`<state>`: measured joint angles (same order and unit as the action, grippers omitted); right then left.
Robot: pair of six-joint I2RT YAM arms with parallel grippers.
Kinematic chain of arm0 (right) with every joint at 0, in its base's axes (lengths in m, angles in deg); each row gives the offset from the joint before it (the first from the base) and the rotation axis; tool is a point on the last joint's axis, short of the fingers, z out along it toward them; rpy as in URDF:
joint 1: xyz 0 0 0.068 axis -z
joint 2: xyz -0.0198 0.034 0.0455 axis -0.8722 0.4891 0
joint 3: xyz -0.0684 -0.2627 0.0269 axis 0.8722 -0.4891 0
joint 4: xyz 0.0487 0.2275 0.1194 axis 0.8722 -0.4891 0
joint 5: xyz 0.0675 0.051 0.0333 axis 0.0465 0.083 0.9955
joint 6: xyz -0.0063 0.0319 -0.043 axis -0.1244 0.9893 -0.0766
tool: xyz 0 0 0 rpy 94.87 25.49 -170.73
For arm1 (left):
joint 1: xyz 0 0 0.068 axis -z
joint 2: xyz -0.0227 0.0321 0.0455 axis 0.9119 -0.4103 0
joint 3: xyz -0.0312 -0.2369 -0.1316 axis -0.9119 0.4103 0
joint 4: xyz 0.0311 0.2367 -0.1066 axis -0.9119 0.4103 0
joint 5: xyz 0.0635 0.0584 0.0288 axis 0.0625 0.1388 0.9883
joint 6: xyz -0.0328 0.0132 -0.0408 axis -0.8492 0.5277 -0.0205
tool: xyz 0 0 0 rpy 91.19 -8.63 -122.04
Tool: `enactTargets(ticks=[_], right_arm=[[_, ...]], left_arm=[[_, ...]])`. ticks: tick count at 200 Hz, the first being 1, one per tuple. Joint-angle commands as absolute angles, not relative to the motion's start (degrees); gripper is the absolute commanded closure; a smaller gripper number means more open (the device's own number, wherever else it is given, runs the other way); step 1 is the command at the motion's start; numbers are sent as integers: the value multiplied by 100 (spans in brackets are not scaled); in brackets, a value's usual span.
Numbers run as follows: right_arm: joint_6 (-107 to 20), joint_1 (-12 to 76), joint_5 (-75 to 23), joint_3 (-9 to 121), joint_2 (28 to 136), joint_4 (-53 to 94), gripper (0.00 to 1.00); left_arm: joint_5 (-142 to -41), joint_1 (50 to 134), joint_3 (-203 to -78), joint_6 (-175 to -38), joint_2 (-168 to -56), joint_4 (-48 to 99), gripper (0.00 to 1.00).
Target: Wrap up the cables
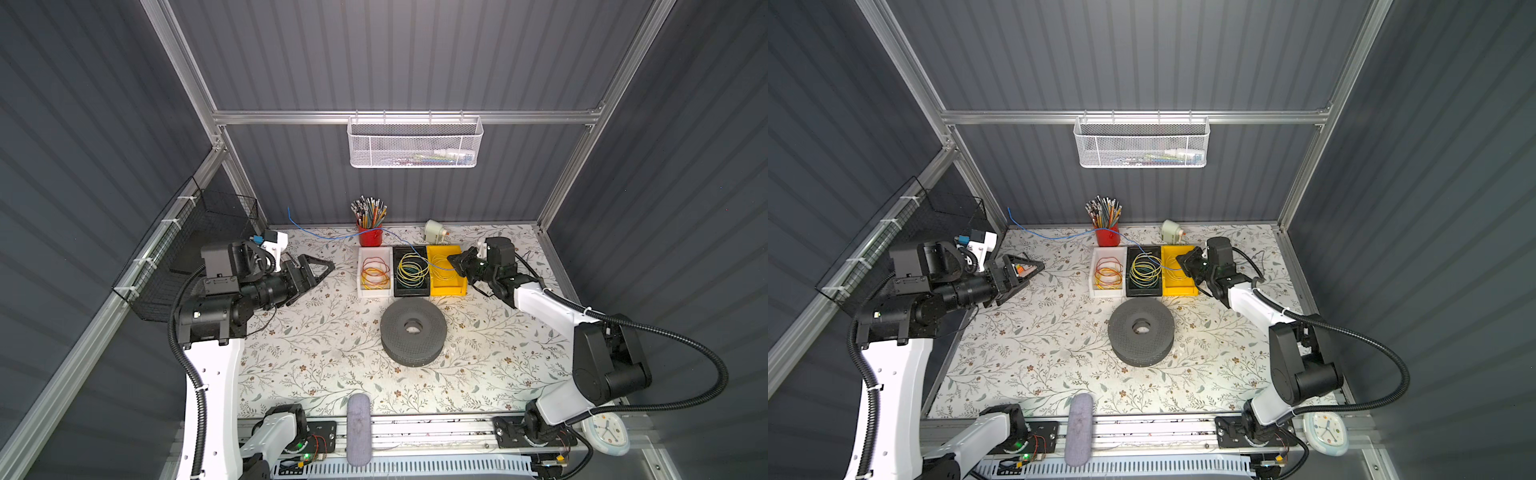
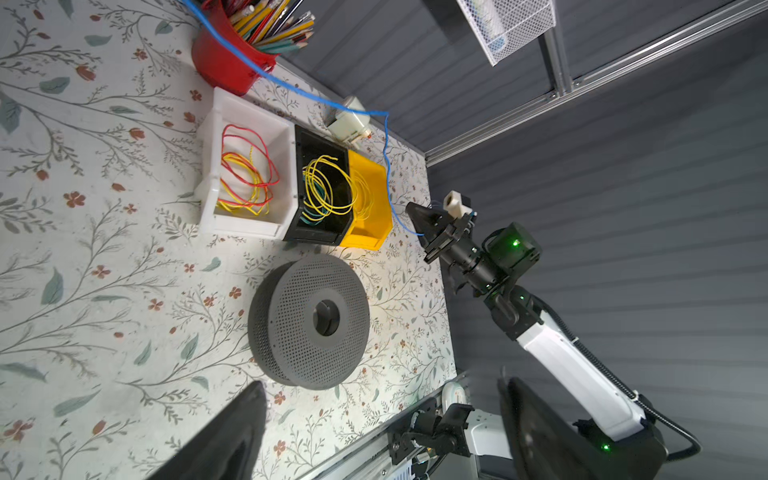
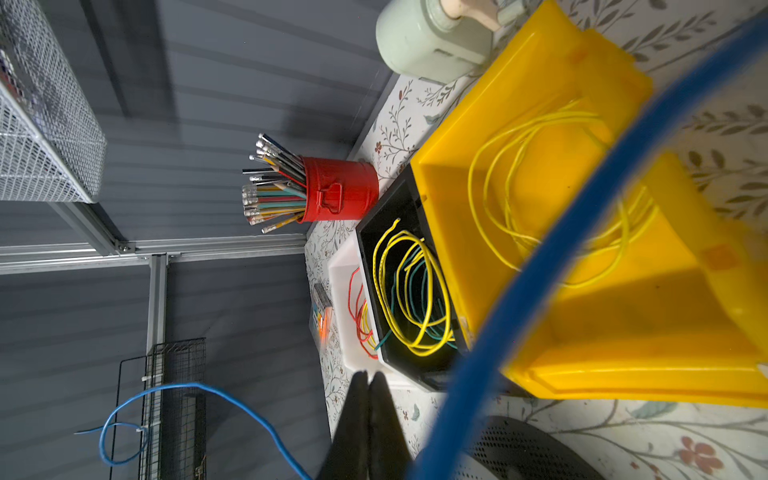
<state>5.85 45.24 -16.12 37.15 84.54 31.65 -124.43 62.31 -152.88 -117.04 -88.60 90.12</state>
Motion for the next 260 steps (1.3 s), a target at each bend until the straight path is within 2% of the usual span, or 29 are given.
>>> enactTargets(ticks=[1, 13, 34, 71, 81, 114, 144, 170, 187, 206, 242, 260], right_arm=[[542, 4584, -1646, 3967, 8459, 3226, 100], [543, 4627, -1646, 3986, 8459, 3225, 100], [543, 4748, -1646, 3955, 8453, 3247, 100], [543, 4846, -1856, 3844, 8450, 3256, 100], [543, 4850, -1865, 3807, 8459, 3268, 100], [543, 4925, -1878, 3697, 8409, 3321, 100], [532, 5093, -1809, 3569, 8268, 3321, 100], [533, 5106, -1781, 3395, 8153, 3320, 100], [543, 5064, -1775, 3345, 8142, 3322, 100], [550, 4948, -1764, 3442, 8153, 3300, 100], [566, 4579, -1762, 3915, 8286, 3101, 100], [568, 4358, -1495, 4218, 8419, 2905, 100]], left_arm=[[-12418, 6213, -15197, -11470, -8609, 9243, 12], [-12640, 6217, -15090, -11693, -8441, 8772, 10], [-13593, 6217, -14775, -12304, -8297, 7639, 8], [-14313, 6244, -14775, -13295, -8203, 6278, 7], [-14167, 6261, -15020, -13040, -8233, 6549, 8], [-12325, 6261, -16148, -11937, -8597, 8329, 9], [-12634, 6261, -15656, -12580, -8545, 7267, 9], [-11604, 6261, -15914, -12495, -8582, 7544, 13], [-12100, 6261, -15940, -12554, -8702, 7389, 14], [-13126, 6261, -15629, -12658, -8880, 7283, 20], [-13203, 6257, -14260, -12749, -8316, 7007, 25], [-13312, 6267, -13425, -13168, -7968, 6302, 28]])
